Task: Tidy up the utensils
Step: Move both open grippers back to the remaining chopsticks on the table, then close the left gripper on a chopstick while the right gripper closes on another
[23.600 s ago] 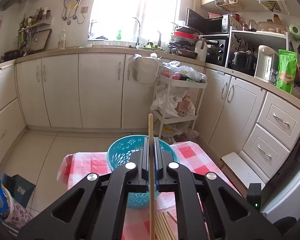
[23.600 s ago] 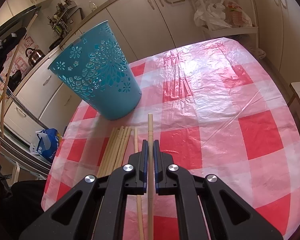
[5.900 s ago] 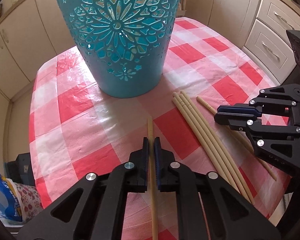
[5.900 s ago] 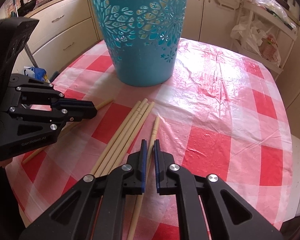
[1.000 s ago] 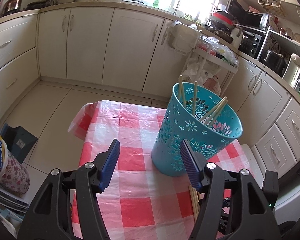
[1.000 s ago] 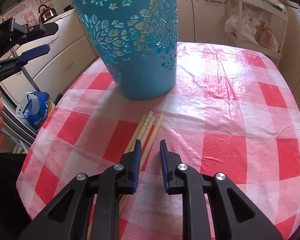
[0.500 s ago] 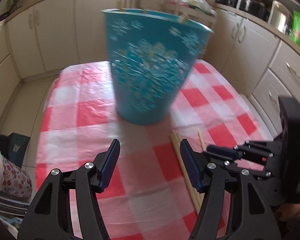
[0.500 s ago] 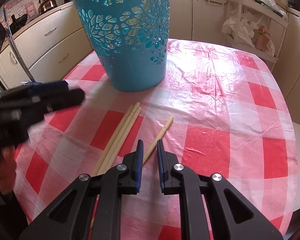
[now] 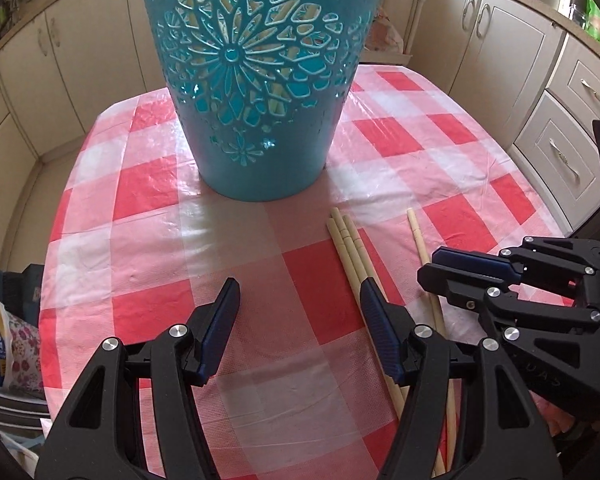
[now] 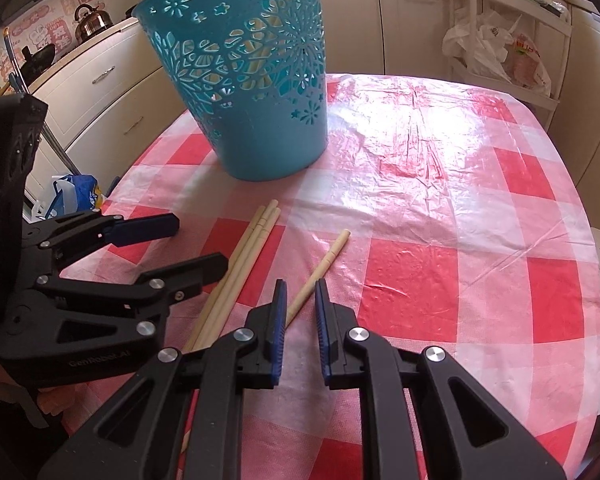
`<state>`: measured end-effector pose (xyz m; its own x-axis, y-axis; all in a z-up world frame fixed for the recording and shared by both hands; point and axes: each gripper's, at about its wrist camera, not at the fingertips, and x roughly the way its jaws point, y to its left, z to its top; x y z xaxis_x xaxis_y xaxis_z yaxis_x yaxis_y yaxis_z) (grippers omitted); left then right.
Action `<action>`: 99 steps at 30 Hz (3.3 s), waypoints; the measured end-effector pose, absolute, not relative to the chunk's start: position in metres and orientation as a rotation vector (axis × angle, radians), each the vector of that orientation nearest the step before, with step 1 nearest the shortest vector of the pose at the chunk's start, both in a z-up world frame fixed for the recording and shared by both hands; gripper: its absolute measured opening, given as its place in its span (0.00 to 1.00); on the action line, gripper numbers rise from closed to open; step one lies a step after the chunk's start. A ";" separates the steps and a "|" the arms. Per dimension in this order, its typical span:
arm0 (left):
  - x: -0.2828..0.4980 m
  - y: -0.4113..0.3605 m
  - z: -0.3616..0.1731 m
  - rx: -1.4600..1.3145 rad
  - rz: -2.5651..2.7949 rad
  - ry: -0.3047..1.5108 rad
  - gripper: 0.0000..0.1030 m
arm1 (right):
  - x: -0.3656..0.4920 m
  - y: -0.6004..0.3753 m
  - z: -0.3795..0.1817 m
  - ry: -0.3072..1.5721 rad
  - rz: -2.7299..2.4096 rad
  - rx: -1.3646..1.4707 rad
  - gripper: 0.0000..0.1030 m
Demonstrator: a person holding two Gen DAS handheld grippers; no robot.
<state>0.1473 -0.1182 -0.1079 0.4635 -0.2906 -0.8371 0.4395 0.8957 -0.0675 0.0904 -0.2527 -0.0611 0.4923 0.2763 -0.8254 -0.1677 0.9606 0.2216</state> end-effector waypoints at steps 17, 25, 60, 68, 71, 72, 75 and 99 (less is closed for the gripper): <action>0.150 -0.127 -0.108 0.216 -0.437 0.980 0.59 | 0.090 -0.253 -0.062 1.017 0.265 0.108 0.16; 0.152 -0.128 -0.109 0.200 -0.433 0.984 0.59 | 0.089 -0.254 -0.062 1.012 0.259 0.115 0.17; 0.149 -0.132 -0.110 0.286 -0.433 0.998 0.59 | 0.094 -0.262 -0.060 1.004 0.208 0.094 0.33; 0.142 -0.136 -0.108 0.462 -0.616 0.953 0.45 | 0.096 -0.248 -0.061 0.996 0.262 0.036 0.33; 0.149 -0.125 -0.106 0.458 -0.612 0.987 0.46 | 0.095 -0.238 -0.059 1.008 0.326 -0.014 0.29; 0.151 -0.121 -0.105 0.461 -0.596 0.992 0.46 | 0.095 -0.236 -0.059 1.014 0.337 -0.034 0.28; 0.156 -0.115 -0.105 0.425 -0.569 1.008 0.46 | 0.095 -0.236 -0.059 1.026 0.319 -0.055 0.28; 0.158 -0.108 -0.106 0.405 -0.643 1.016 0.06 | 0.094 -0.233 -0.057 1.059 0.350 -0.058 0.06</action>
<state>0.1582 -0.1084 -0.1064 0.3694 -0.3043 -0.8780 0.6633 0.7481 0.0198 0.0937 -0.2329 -0.0571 0.4404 0.2539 -0.8612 -0.3088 0.9435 0.1203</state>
